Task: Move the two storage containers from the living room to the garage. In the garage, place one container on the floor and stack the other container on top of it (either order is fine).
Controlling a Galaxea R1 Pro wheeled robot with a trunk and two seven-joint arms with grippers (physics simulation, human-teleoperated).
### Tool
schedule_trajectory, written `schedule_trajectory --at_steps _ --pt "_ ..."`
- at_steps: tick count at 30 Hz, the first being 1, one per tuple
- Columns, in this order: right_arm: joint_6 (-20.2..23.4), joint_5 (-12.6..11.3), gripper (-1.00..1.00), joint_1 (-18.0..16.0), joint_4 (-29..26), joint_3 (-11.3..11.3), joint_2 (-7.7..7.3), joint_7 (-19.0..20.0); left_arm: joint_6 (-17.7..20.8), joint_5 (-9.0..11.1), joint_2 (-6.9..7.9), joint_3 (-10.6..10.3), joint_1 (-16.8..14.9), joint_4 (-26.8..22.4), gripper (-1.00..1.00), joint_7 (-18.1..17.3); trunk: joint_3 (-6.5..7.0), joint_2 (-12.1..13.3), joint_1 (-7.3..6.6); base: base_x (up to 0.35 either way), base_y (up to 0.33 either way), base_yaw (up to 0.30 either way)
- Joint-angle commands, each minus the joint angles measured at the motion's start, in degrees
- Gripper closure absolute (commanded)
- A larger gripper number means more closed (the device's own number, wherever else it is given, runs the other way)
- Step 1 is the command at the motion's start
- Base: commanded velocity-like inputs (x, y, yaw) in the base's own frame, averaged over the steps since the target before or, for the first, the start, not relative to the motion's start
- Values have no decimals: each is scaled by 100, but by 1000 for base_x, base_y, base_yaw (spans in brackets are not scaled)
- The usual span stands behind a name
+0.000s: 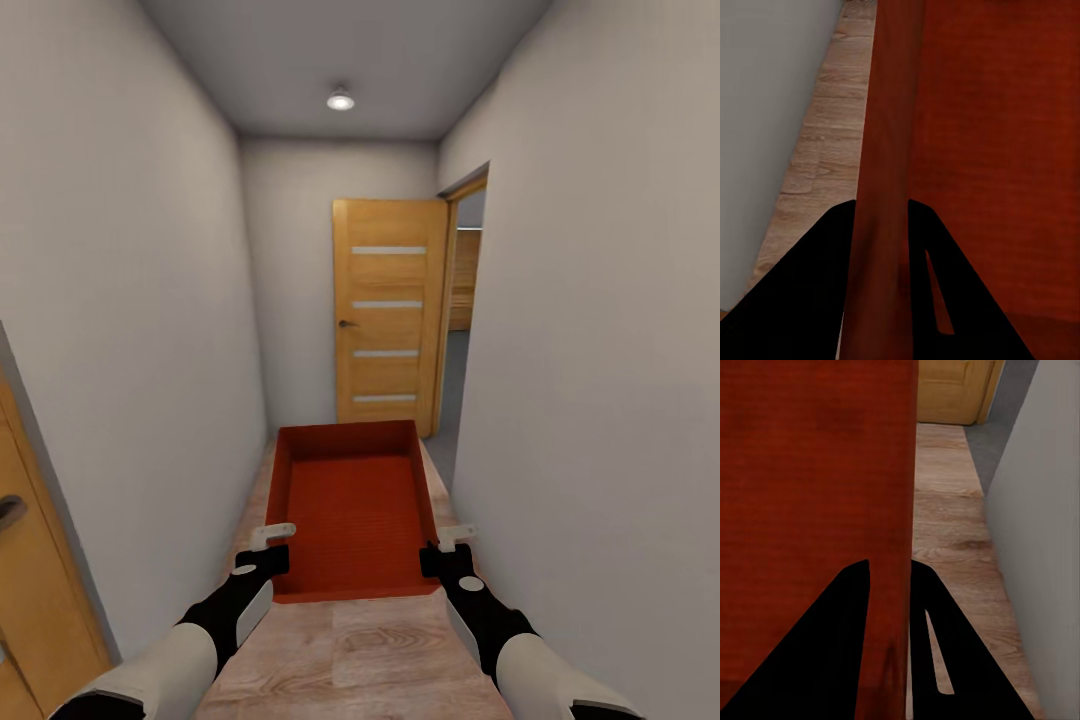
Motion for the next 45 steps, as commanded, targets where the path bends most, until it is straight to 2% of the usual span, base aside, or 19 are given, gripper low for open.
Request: schedule_trajectory --at_steps 1,45 --pt "-17 -428 100 -2 6 -152 8 78 23 163 7 290 -4 -27 100 424 0 -3 5 323 0 0" --pt "-26 -428 100 -2 6 -153 1 78 22 163 4 290 -4 -27 100 422 0 -3 5 323 0 0"
